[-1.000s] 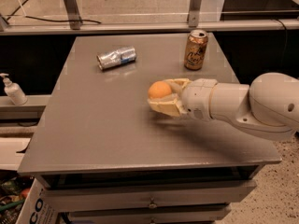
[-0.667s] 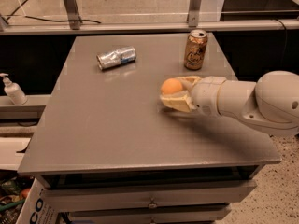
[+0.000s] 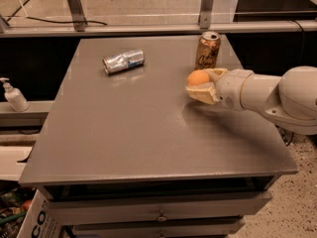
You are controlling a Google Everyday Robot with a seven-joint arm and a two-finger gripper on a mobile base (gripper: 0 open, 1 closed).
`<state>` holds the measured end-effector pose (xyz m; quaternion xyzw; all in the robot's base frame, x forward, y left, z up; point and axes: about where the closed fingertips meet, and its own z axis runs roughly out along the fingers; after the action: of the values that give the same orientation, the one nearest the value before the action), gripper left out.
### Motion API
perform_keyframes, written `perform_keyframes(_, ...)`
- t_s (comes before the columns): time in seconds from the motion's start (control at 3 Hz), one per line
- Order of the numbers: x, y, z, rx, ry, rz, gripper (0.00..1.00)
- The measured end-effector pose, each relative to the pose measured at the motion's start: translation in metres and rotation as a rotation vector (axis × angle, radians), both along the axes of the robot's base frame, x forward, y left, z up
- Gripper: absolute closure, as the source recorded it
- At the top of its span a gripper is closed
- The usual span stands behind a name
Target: Move orange near orange can
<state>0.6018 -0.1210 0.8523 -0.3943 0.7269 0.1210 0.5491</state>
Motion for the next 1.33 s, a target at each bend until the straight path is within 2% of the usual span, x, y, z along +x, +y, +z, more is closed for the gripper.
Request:
perform_keyframes(0.67, 0.033, -0.032, -0.01, -0.018, 0.019, -0.1, 1.0)
perform_keyframes(1.33, 0.051, -0.054, -0.011, -0.007, 0.022, -0.167, 1.0)
